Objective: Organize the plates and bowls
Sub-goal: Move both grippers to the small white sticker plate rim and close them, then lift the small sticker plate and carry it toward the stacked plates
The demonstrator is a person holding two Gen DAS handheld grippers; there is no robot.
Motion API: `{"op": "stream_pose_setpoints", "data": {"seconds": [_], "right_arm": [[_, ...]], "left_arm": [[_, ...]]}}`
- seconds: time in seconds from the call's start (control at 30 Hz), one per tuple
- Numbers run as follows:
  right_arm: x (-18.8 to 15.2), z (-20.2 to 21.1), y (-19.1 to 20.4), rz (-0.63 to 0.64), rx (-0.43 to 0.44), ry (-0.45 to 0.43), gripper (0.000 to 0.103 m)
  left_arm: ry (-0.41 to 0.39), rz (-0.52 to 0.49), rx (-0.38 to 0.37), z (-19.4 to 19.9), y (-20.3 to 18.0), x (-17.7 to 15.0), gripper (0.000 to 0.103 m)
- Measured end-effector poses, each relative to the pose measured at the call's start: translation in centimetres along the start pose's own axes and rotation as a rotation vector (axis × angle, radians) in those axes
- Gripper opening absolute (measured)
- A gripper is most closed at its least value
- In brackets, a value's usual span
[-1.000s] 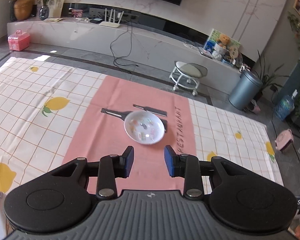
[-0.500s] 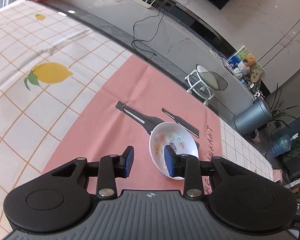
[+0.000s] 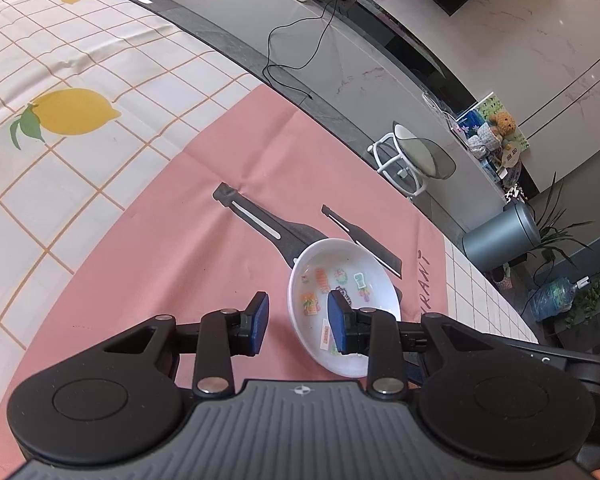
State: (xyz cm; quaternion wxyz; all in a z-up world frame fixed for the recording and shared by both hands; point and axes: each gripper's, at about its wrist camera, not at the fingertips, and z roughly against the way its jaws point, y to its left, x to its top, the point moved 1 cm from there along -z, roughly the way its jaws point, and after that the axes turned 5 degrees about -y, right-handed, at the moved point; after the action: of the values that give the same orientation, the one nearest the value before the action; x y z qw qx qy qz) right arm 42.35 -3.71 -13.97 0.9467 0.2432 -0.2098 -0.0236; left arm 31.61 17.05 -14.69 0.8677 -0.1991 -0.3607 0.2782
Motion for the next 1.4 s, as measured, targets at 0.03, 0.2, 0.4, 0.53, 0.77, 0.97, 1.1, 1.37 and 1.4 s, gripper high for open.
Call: {"op": "stream_pose_setpoints", "data": {"seconds": [0.03, 0.2, 0.4, 0.53, 0.77, 0.97, 1.1, 1.37, 1.4], "right_arm": [[0.0, -0.2, -0.1, -0.012, 0.003, -0.001, 0.030], [-0.2, -1.3, 0.2, -0.016, 0.011, 0.017, 0.022], [-0.5, -1.8, 0.1, -0.036, 0.011, 0.017, 0.005], [-0.7, -0.5, 0.0, -0.046, 0.019, -0.002, 0.006], [-1.2, 4.6, -0.9, -0.105, 0.044, -0.059, 0.004], [-3.1, 11.3, -1.9, -0.136, 0.075, -0.121, 0.003], [-5.5, 16.0, -2.7, -0.130, 0.092, -0.171, 0.003], [-11.7, 24.2, -7.3, -0.155, 0.094, -0.256, 0.003], [-12.4, 25.1, -8.2, -0.168, 0.091, -0.262, 0.003]], "left_arm": [[-0.001, -0.001, -0.003, 0.0, 0.0, 0.0, 0.033], [0.027, 0.001, -0.005, -0.8, 0.0, -0.4, 0.021], [0.028, 0.011, 0.000, -0.6, 0.2, -0.4, 0.006], [0.045, 0.007, -0.013, 0.1, -0.6, 0.0, 0.005], [0.108, 0.012, -0.048, 3.4, -3.3, -0.1, 0.005], [0.108, -0.003, -0.088, 7.9, -5.8, -1.9, 0.005], [0.091, -0.048, -0.099, 11.1, -7.7, -4.2, 0.005], [0.122, -0.168, -0.136, 15.1, -12.0, -10.8, 0.005], [0.135, -0.175, -0.141, 15.2, -12.5, -11.6, 0.005]]}}
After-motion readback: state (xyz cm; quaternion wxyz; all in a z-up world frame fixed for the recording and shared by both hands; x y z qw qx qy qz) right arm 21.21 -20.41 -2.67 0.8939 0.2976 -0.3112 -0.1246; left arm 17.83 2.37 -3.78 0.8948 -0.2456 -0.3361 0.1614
